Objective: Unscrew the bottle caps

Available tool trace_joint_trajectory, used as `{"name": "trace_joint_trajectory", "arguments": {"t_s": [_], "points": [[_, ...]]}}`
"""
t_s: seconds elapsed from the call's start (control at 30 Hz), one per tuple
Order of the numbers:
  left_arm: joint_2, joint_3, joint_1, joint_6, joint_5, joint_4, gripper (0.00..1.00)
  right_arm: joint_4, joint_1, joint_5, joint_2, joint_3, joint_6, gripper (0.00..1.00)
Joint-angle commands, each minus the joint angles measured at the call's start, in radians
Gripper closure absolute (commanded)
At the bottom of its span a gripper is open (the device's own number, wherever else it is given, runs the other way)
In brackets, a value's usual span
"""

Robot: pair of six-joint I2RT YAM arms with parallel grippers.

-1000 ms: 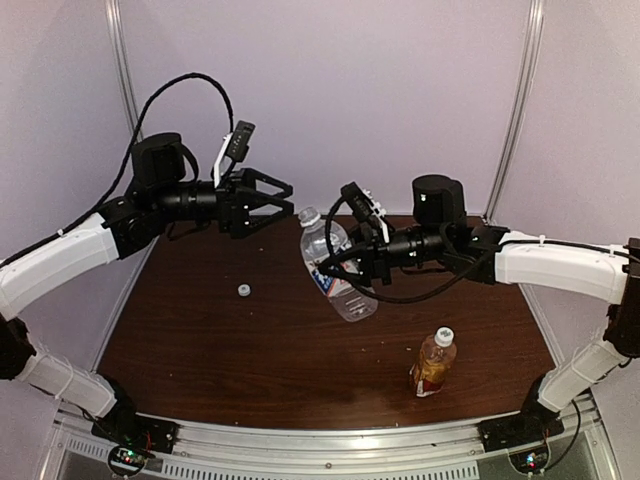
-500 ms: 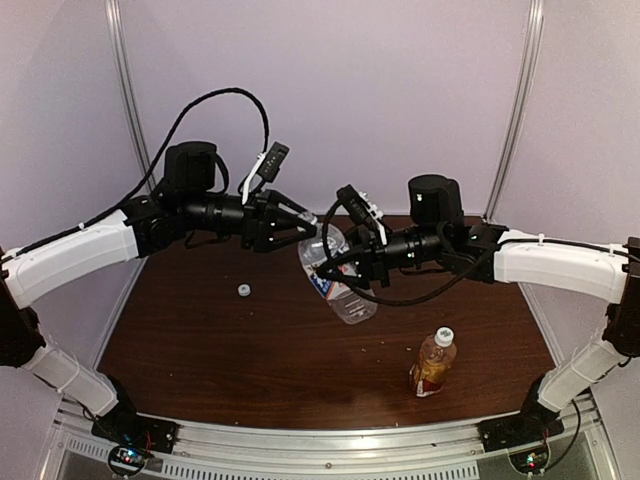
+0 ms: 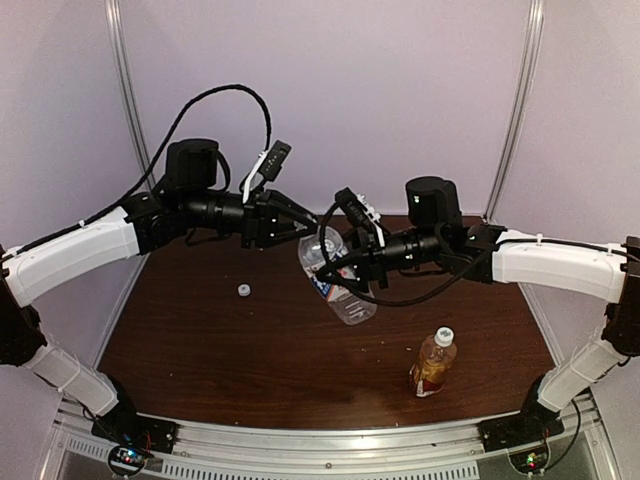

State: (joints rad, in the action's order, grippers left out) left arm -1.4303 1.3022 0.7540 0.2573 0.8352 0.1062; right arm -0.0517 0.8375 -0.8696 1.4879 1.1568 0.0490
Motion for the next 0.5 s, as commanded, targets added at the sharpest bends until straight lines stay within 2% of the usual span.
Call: {"name": "trace_joint_trajectory", "arguments": {"t_s": [0.0,0.07,0.3,0.47], "points": [[0.006,0.028,0.001,-0.046,-0.027,0.018,1.00,0.003,0.008,0.052,-0.012,0.020,-0.007,0.41],[0.016,0.022,0.001,-0.048,-0.046,0.027,1.00,0.001,0.008,0.066,-0.016,0.018,-0.005,0.37],[0.059,0.012,-0.006,-0.099,-0.176,0.139,1.00,0.036,0.008,0.138,-0.019,0.023,-0.004,0.03],[0.099,-0.006,-0.030,-0.141,-0.317,0.270,1.00,0.095,0.005,0.217,-0.038,0.026,-0.021,0.00]]}}
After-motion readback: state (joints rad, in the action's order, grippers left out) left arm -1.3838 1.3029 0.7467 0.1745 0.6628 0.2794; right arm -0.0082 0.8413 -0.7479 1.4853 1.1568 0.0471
